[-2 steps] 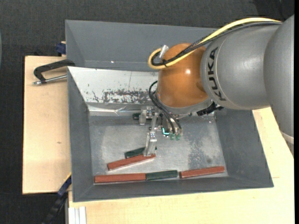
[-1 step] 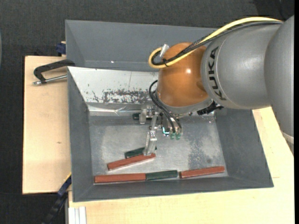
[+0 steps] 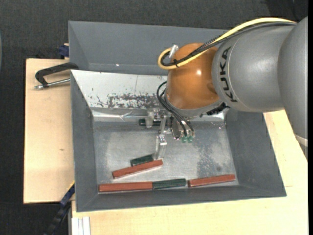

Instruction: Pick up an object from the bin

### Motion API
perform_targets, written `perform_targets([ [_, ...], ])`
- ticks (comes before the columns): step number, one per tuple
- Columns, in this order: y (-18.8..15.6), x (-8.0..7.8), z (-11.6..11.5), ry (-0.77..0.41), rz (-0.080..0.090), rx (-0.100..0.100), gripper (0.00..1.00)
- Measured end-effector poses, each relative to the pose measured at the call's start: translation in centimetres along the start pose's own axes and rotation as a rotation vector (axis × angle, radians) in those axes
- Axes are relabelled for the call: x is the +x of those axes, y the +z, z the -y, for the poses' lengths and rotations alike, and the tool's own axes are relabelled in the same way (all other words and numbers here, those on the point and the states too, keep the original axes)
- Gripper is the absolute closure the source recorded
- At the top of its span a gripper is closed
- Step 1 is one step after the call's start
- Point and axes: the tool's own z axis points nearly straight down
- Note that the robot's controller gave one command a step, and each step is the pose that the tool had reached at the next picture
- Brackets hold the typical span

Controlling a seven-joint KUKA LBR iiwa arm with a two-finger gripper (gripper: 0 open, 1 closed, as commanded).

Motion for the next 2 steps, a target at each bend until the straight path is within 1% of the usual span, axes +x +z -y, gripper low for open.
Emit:
perform_targets([
  [1, 3.0, 2.0, -3.0, -0.013, -0.002, 0.004, 0.00],
  [2, 4.1, 3.1, -1.9, 0.050, -0.006, -0.004, 0.00],
])
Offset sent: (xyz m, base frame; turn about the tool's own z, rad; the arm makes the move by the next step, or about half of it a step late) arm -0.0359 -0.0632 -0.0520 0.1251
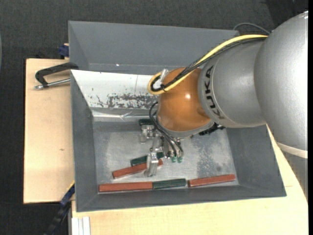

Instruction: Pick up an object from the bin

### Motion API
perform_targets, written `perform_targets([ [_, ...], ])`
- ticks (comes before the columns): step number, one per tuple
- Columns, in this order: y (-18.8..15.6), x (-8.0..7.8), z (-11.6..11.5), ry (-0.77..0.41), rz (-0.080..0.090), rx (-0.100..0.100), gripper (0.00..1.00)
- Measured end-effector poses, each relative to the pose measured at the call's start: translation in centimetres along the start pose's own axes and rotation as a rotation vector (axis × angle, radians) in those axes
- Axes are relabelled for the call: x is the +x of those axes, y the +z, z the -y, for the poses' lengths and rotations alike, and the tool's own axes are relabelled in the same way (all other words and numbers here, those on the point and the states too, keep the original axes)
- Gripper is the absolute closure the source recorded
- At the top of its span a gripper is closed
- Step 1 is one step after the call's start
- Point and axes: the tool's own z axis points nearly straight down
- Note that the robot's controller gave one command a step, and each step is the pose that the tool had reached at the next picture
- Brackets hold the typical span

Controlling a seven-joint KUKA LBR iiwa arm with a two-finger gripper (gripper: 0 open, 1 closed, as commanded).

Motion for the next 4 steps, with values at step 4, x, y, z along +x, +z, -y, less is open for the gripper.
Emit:
perform_targets([
  [4, -11.3, -1.4, -3.3, -0.165, 0.006, 0.005, 1.00],
])
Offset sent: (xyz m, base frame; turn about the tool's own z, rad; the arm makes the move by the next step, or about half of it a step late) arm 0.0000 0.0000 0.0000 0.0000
